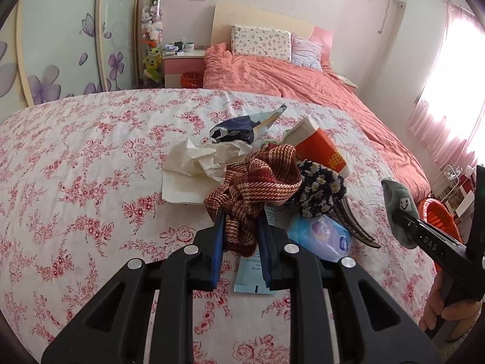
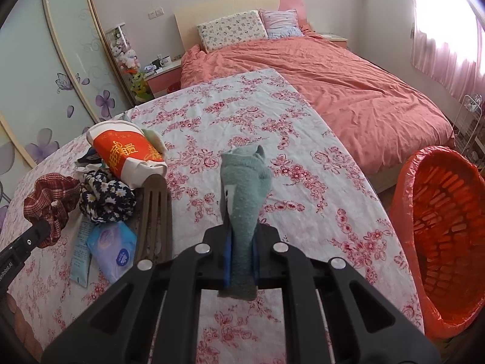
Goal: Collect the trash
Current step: 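Grasp the plaid scrunchie with the left tool while the right tool holds the sock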
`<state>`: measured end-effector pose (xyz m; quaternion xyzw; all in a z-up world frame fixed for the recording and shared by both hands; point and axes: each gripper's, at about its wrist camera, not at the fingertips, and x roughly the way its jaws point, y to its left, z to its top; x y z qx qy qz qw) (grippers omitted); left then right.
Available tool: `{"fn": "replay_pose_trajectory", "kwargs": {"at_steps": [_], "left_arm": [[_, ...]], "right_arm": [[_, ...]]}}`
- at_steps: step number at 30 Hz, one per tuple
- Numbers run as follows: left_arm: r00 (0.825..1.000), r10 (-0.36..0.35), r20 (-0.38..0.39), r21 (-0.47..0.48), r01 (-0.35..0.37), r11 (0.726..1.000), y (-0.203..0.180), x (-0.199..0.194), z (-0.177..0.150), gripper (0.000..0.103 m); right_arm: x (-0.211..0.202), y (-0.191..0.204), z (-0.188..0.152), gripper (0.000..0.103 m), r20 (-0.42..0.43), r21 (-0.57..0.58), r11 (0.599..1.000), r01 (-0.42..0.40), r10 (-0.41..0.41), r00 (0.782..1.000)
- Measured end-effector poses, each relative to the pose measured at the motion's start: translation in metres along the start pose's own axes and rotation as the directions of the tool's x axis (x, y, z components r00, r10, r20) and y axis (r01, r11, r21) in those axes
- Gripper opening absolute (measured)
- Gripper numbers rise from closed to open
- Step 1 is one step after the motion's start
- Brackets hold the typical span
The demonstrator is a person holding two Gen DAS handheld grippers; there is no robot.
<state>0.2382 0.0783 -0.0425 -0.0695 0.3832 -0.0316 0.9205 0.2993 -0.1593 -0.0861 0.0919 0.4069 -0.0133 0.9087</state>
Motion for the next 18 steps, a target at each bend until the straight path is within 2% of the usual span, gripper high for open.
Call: {"fn": "replay_pose_trajectory", "kwargs": {"at_steps": [7, 18], "left_arm": [[0.999, -0.006, 0.035, 0.009, 0.005, 1.0, -0.006, -0.019, 0.006, 0.021], [0.996, -0.037, 0.079, 0.047, 0.033, 0.998, -0.029, -0.047, 0.009, 0.021]], "right_arm": [[-0.026, -0.001, 0.0, 0.011, 0.037, -0.001, 1.0, -0.012, 0.012, 0.999], [-0.088, -0.013, -0.001, 0.011, 0.125, -0.006, 1.0, -0.028, 0.029, 0.992]]}}
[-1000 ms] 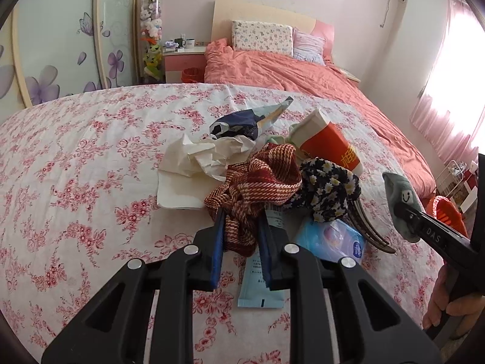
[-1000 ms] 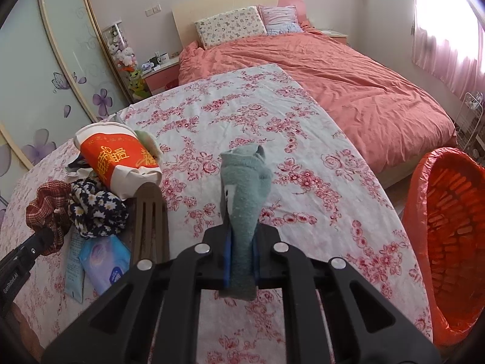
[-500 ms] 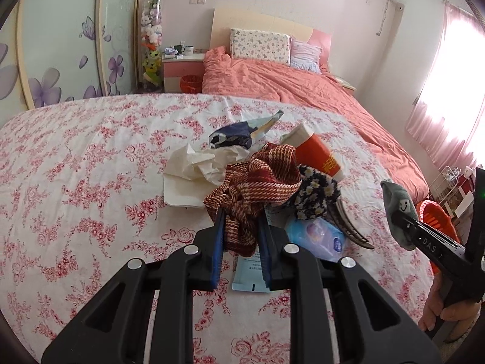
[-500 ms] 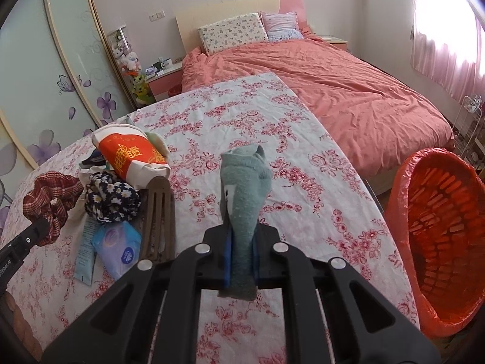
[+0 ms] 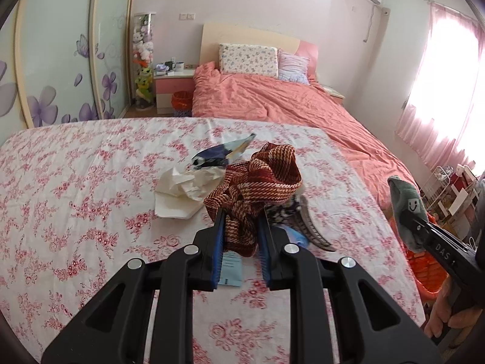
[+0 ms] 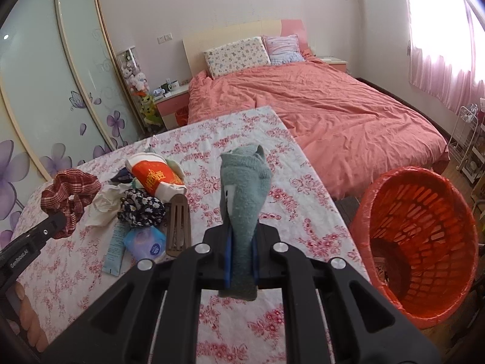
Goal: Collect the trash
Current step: 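Carry the sock and scrunchie over the orange basket and release both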
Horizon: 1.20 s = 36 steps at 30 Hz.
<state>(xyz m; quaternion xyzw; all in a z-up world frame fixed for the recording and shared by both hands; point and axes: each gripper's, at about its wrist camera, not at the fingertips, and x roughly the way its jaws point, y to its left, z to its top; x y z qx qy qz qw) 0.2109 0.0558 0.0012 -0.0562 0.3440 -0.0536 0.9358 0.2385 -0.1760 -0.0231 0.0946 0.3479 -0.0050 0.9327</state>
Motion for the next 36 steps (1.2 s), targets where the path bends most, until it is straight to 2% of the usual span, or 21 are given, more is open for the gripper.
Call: {"fn": "replay_pose_trajectory", "kwargs": {"at_steps": [10, 21, 28, 36], "left_arm": [[0.998, -0.065, 0.022, 0.049, 0.064, 0.997, -0.039, -0.012, 0.002, 0.021], [0.987, -0.161, 0.004, 0.122, 0.16, 0.98, -0.103, -0.009, -0.002, 0.021], [0.971, -0.239, -0.034, 0.175, 0.241, 0.955, -0.151, -0.002, -0.008, 0.021], [0.939, -0.33, -0.091, 0.237, 0.343, 0.909, -0.21, 0.01, -0.018, 0.021]], "right_arm": [[-0.044, -0.025, 0.001, 0.011, 0.064, 0.025, 1.0, 0.008, -0.01, 0.998], [-0.088, -0.074, -0.009, 0.011, 0.129, 0.082, 0.995, 0.063, -0.073, 0.989], [-0.113, -0.119, -0.016, 0.011, 0.173, 0.144, 0.982, 0.122, -0.147, 0.974], [-0.121, -0.168, -0.025, 0.011, 0.173, 0.214, 0.963, 0.161, -0.2, 0.964]]}}
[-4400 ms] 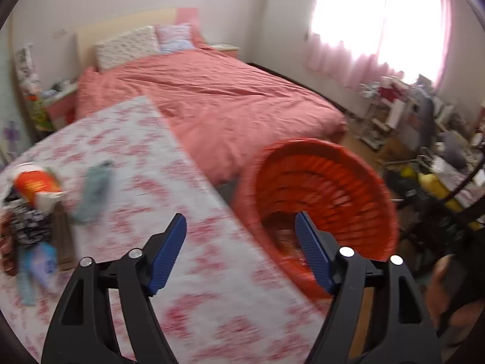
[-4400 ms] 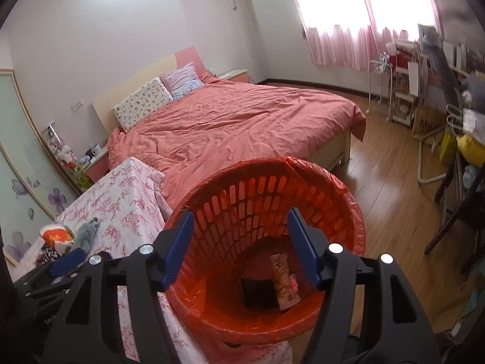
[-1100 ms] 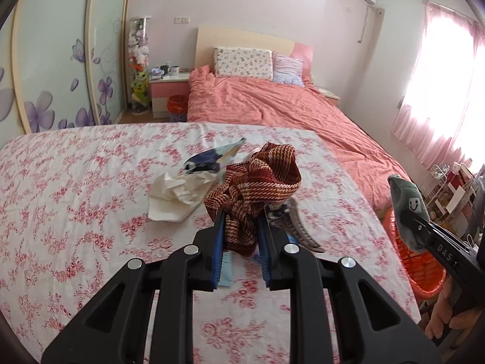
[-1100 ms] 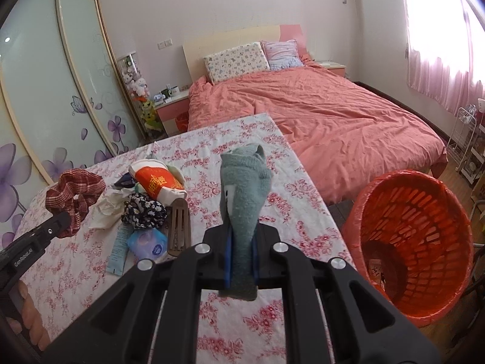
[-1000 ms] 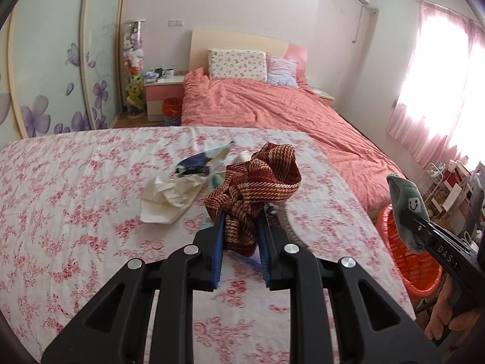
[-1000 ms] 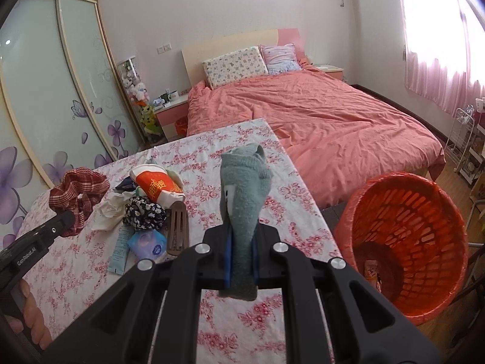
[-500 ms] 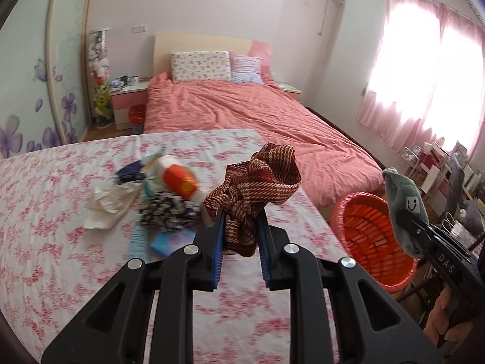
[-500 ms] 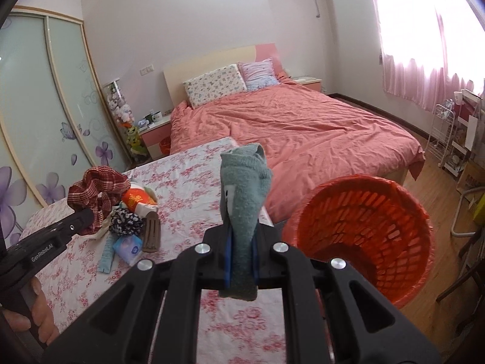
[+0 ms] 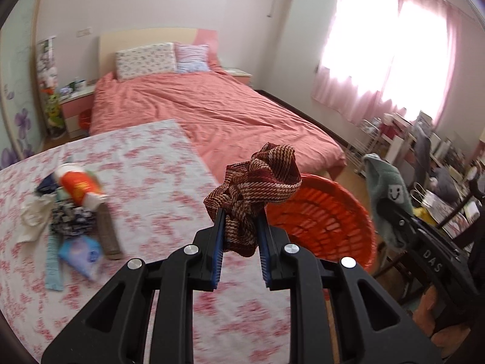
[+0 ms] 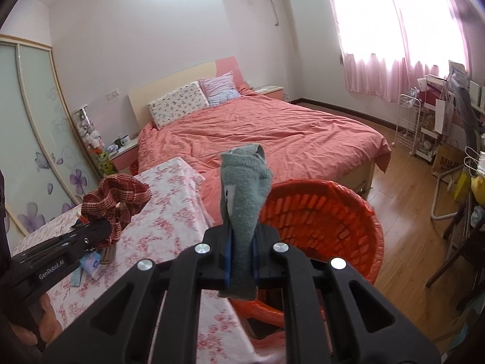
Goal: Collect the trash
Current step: 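Carry the sock and scrunchie over the orange basket and release both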
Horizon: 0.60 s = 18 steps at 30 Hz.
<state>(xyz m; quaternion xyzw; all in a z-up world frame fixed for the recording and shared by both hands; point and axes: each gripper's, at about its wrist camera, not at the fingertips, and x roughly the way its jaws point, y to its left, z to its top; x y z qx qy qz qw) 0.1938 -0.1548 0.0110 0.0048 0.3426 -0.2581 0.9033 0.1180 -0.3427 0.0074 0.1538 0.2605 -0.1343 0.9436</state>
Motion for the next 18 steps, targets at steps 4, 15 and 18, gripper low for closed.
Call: {"fn": "replay_pose_trajectory", "kwargs": {"at_steps": [4, 15, 18], "left_arm": [[0.999, -0.038, -0.018, 0.038, 0.038, 0.999, -0.025, 0.018, 0.002, 0.021], [0.987, -0.113, -0.117, 0.089, 0.124, 0.988, -0.077, 0.075, 0.0, 0.022], [0.985, -0.104, -0.139, 0.101, 0.118, 0.988, -0.081, 0.086, -0.003, 0.035]], "right_arm": [[0.007, -0.022, 0.001, 0.011, -0.004, 0.031, 0.999, 0.015, -0.015, 1.0], [0.041, -0.068, 0.004, 0.014, -0.038, 0.108, 0.993, 0.049, -0.045, 0.998], [0.052, -0.077, 0.005, 0.021, -0.048, 0.122, 0.991, 0.056, -0.051, 0.998]]}}
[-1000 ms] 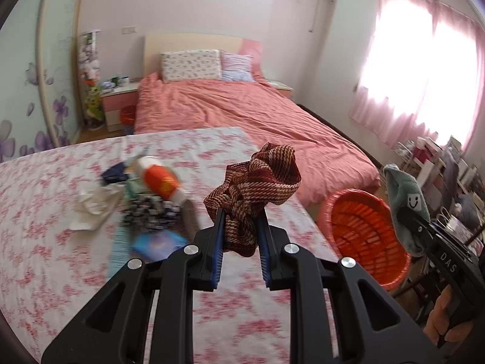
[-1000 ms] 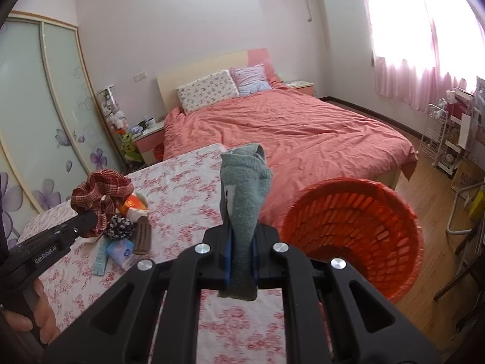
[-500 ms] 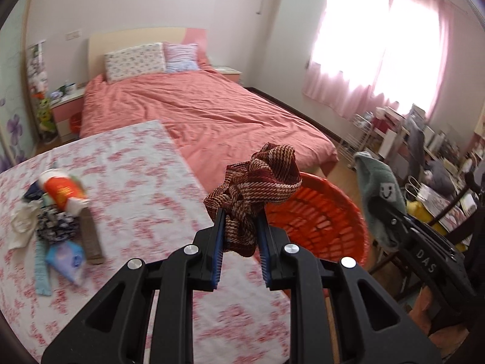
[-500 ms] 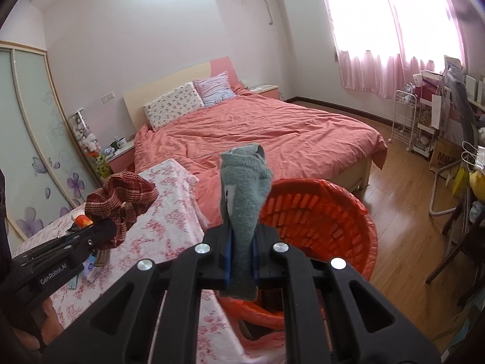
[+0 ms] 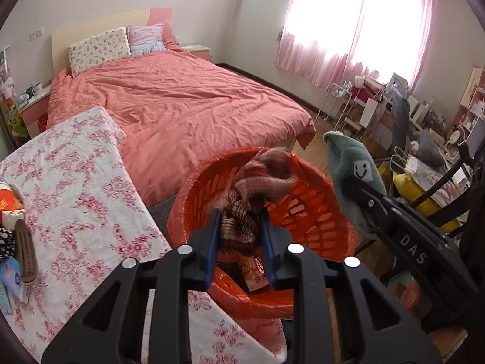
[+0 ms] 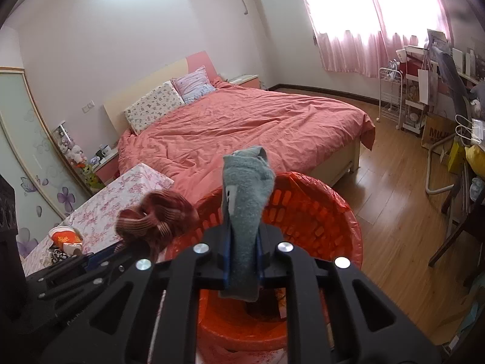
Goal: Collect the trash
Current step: 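Carry the sock and scrunchie over the orange basket and release both, then grasp the brown slotted spatula with the right tool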
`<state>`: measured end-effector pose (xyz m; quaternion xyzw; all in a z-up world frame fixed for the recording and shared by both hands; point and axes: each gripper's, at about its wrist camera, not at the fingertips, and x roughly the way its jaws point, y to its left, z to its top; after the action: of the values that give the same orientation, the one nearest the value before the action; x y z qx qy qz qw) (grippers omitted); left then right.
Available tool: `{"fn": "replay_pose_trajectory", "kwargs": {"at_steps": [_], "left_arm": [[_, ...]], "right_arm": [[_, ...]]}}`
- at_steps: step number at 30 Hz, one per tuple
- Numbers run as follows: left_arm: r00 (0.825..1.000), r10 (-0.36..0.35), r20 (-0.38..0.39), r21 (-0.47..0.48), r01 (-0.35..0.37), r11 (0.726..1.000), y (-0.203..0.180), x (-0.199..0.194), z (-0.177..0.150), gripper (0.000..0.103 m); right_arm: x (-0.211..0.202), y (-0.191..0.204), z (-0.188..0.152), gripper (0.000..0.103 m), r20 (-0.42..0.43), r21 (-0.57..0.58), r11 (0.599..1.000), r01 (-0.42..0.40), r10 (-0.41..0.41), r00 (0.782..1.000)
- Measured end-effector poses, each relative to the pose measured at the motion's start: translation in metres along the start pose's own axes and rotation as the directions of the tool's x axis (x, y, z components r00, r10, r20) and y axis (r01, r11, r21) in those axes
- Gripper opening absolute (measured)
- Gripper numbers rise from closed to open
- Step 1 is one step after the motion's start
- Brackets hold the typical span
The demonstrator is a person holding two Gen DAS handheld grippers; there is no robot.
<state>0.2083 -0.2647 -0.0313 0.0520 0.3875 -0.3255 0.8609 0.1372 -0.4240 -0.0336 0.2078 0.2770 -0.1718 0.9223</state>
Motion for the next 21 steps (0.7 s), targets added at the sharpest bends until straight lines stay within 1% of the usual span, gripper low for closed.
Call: {"fn": "replay_pose_trajectory", "kwargs": {"at_steps": [1, 2, 3, 4, 6, 7, 8, 9, 11, 13, 16, 17, 18, 19, 21], "left_arm": [[1.0, 0.008, -0.007, -0.002, -0.008, 1.0, 0.001, 0.003, -0.001, 0.039], [1.0, 0.015, -0.01, -0.006, -0.015, 1.0, 0.002, 0.003, -0.002, 0.045], [1.0, 0.022, -0.016, -0.01, -0.022, 1.0, 0.004, 0.005, -0.003, 0.048], [0.999, 0.029, -0.023, -0.016, -0.029, 0.999, 0.008, 0.006, -0.005, 0.049], [0.998, 0.048, -0.03, -0.024, -0.049, 0.999, 0.014, 0.006, -0.007, 0.056], [0.998, 0.063, -0.03, -0.026, -0.064, 0.998, 0.017, 0.005, -0.009, 0.058], [0.996, 0.089, -0.022, -0.027, -0.09, 0.996, 0.022, 0.001, -0.011, 0.062], [0.994, 0.11, -0.015, -0.024, -0.11, 0.994, 0.024, 0.0, -0.012, 0.066], [0.986, 0.165, 0.005, -0.017, -0.165, 0.986, 0.033, -0.009, -0.019, 0.072], [0.978, 0.206, 0.015, -0.023, -0.206, 0.978, 0.045, -0.017, -0.025, 0.075], [0.962, 0.273, -0.007, -0.036, -0.273, 0.961, 0.073, -0.032, -0.039, 0.077], [0.954, 0.299, -0.014, -0.044, -0.299, 0.953, 0.083, -0.037, -0.043, 0.081], [0.946, 0.325, -0.019, -0.053, -0.325, 0.944, 0.089, -0.042, -0.047, 0.092], [0.929, 0.369, -0.02, -0.07, -0.37, 0.926, 0.102, -0.05, -0.053, 0.097], [0.907, 0.421, -0.016, -0.091, -0.421, 0.902, 0.122, -0.063, -0.063, 0.099]], "right_arm": [[0.004, -0.003, 0.0, 0.027, -0.003, 0.004, 1.0, 0.004, -0.004, 1.0], [0.006, -0.003, 0.0, 0.031, -0.005, 0.006, 1.0, 0.007, -0.007, 1.0], [0.009, -0.005, 0.0, 0.032, -0.008, 0.008, 1.0, 0.011, -0.011, 1.0], [0.012, -0.007, -0.001, 0.034, -0.011, 0.011, 1.0, 0.016, -0.016, 1.0], [0.015, -0.008, -0.002, 0.04, -0.013, 0.013, 1.0, 0.021, -0.021, 1.0], [0.016, -0.007, -0.003, 0.046, -0.012, 0.011, 1.0, 0.025, -0.025, 1.0], [0.016, -0.005, -0.004, 0.053, -0.008, 0.003, 1.0, 0.03, -0.03, 1.0], [0.014, -0.001, -0.007, 0.056, -0.003, -0.009, 0.999, 0.037, -0.037, 0.999], [0.013, 0.008, -0.011, 0.067, 0.009, -0.038, 0.998, 0.042, -0.041, 0.999], [0.012, 0.017, -0.015, 0.071, 0.012, -0.068, 0.997, 0.042, -0.041, 0.999], [0.013, 0.037, -0.024, 0.077, 0.002, -0.112, 0.993, 0.018, -0.018, 1.0], [0.013, 0.045, -0.027, 0.078, -0.003, -0.123, 0.992, 0.01, -0.01, 1.0], [0.013, 0.051, -0.03, 0.079, -0.008, -0.132, 0.991, 0.002, -0.003, 1.0], [0.015, 0.06, -0.033, 0.08, -0.017, -0.144, 0.99, -0.011, 0.008, 1.0], [0.015, 0.076, -0.039, 0.081, -0.032, -0.168, 0.985, -0.032, 0.027, 0.999]]}}
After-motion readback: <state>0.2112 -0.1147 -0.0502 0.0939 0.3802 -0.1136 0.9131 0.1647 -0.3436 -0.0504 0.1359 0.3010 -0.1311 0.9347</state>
